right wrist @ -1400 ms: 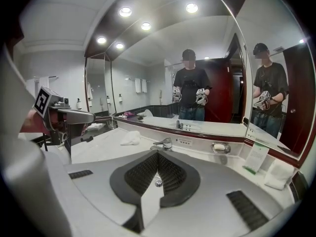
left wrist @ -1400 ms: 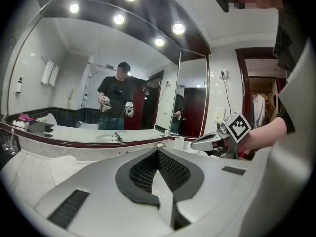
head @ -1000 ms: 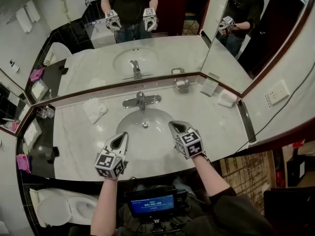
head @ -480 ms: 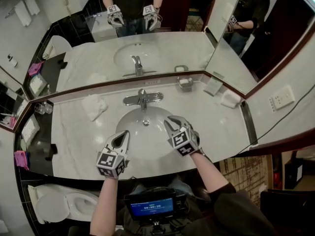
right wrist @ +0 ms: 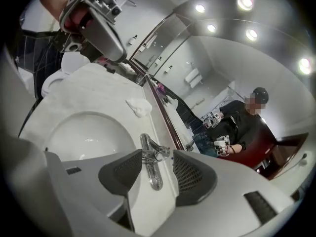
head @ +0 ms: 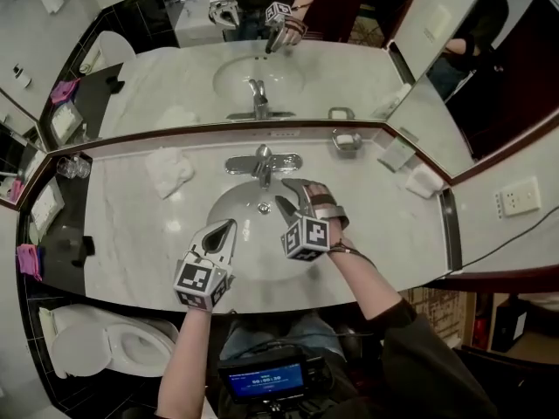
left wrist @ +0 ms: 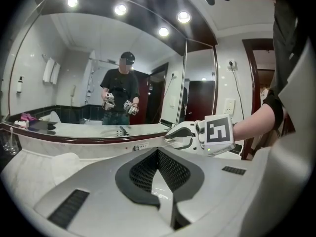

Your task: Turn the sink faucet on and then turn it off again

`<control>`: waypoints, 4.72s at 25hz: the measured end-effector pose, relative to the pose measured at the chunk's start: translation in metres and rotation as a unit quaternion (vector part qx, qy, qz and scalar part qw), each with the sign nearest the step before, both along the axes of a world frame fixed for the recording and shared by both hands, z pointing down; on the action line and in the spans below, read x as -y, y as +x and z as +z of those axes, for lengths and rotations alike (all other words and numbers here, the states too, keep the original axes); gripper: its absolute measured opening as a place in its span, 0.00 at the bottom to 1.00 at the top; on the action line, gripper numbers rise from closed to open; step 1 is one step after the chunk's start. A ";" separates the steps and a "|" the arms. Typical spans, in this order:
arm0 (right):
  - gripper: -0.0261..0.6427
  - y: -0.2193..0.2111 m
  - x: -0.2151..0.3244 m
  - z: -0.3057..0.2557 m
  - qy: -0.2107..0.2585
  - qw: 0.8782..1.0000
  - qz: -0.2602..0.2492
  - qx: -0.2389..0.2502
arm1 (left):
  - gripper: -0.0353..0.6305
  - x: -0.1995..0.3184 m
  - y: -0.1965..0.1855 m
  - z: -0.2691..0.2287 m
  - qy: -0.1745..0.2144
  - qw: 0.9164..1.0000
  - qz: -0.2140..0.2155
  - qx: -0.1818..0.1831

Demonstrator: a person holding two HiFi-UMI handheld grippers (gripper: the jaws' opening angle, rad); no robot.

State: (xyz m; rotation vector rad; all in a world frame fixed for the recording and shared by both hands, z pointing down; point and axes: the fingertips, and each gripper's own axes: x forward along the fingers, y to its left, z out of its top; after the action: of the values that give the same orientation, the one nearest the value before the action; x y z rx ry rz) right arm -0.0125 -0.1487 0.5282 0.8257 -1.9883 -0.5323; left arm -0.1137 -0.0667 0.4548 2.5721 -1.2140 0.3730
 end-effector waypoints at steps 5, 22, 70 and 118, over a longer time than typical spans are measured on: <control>0.41 -0.018 0.026 0.026 0.017 0.998 -0.048 -0.046 | 0.05 0.013 -0.001 0.023 -0.001 1.000 0.003 0.008; 0.42 -0.050 0.082 0.087 0.050 0.988 -0.113 -0.088 | 0.05 0.031 -0.002 0.047 -0.008 0.999 -0.028 -0.019; 0.17 -0.060 0.134 0.083 -0.108 0.989 -0.061 0.079 | 0.05 0.059 0.004 0.051 -0.022 0.999 -0.033 -0.021; 0.07 0.036 -0.034 -0.067 -0.012 0.997 0.044 0.068 | 0.05 0.007 -0.002 -0.027 0.005 1.000 0.015 -0.021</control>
State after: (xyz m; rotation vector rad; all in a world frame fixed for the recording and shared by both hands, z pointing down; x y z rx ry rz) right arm 0.0236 -0.1152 0.4616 0.9519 -2.0670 -0.4096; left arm -0.1155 -0.0737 0.4282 2.5961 -1.1672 0.3191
